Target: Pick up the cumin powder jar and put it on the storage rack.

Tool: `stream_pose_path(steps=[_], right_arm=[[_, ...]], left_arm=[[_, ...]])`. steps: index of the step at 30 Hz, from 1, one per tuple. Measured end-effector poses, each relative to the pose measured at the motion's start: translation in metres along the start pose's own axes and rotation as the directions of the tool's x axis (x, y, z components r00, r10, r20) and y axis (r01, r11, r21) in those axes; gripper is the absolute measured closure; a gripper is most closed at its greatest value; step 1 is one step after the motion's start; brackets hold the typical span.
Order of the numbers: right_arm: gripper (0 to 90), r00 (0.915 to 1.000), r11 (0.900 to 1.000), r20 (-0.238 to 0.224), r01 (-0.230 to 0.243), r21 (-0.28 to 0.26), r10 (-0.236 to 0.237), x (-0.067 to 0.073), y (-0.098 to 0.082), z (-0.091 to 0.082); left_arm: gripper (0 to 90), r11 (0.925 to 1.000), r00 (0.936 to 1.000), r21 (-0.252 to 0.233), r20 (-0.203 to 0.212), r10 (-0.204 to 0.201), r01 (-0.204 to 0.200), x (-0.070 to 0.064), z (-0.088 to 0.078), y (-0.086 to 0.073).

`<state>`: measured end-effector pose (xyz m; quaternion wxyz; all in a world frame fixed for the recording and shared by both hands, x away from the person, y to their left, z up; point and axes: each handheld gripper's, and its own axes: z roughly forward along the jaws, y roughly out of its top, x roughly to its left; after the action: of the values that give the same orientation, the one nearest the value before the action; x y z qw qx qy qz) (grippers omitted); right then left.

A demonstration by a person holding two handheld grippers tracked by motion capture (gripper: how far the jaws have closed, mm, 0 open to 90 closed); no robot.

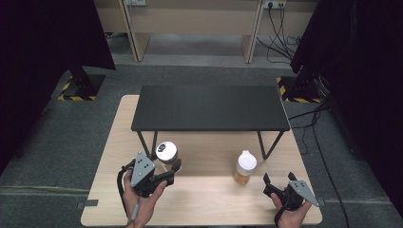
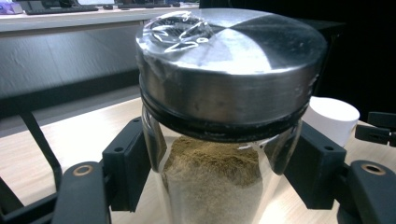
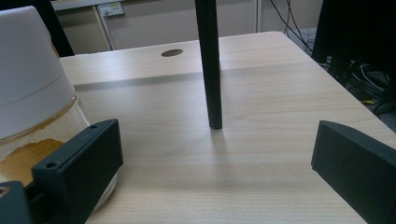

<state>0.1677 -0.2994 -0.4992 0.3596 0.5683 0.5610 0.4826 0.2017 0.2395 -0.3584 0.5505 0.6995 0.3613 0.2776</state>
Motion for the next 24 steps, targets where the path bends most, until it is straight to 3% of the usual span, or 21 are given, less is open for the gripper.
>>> stream_pose_path(steps=[2,11,16,24], right_arm=[[2.0,1.0,1.0,0.001,0.001,-0.001,-0.001,0.0,0.0,0.0],[2.0,1.0,1.0,-0.002,0.006,-0.001,-0.006,0.0,0.0,0.0],[2.0,0.9999,1.0,-0.002,0.011,-0.001,-0.011,0.001,0.0,0.0],[2.1,0.9998,1.0,-0.004,0.017,0.0,-0.017,0.001,0.0,0.0]], left_arm=[[30.5,0.9999,0.9999,-0.007,0.011,-0.008,0.008,0.005,0.001,0.008],[30.5,0.9994,0.999,-0.013,-0.032,0.031,-0.031,0.008,0.008,0.047],[30.5,0.9993,0.9986,-0.021,-0.043,0.03,-0.031,0.011,0.013,0.067],[30.5,0.9988,0.995,0.001,-0.087,0.048,-0.049,0.014,0.025,0.091]])
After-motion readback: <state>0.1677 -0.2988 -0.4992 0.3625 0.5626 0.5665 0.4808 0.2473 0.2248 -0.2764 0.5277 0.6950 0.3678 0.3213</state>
